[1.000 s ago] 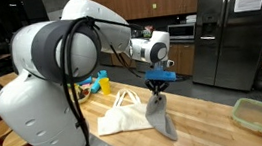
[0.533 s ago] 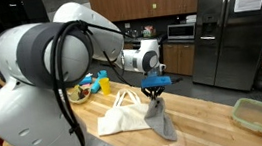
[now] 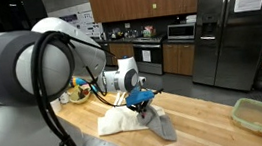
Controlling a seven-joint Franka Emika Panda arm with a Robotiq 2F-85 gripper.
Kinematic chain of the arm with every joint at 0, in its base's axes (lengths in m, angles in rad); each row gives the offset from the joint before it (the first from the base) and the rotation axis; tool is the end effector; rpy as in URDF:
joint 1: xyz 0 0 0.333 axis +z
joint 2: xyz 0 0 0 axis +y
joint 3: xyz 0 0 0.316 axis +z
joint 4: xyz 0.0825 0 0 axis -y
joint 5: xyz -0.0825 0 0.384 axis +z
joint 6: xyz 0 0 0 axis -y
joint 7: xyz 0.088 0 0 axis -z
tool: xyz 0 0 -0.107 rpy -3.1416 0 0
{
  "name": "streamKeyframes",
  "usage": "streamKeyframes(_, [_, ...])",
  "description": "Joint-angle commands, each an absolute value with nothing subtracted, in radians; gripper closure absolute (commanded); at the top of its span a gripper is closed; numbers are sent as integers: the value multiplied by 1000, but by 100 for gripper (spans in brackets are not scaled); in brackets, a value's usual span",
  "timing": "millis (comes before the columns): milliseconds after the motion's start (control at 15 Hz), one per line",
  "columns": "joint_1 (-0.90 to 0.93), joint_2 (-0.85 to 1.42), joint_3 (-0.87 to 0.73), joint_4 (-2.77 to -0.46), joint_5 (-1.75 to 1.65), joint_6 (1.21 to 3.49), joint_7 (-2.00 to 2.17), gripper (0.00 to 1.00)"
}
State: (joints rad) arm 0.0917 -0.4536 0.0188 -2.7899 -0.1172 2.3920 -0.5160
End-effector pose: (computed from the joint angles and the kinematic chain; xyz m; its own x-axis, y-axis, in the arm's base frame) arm 0.3615 0.0385 0.3447 0.7594 0.6506 -0.0010 0.6471 -0.7551 0.1057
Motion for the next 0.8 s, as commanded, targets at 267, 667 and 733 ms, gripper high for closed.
streamKeyframes(267, [198,-473,190,-2786,-307,2416,-377,99])
streamKeyframes(667, [263,-459,284,-2783,-372,2414,-279,99])
streamKeyframes(733, [274,-462,295,-2783,-373,2415,-256,99])
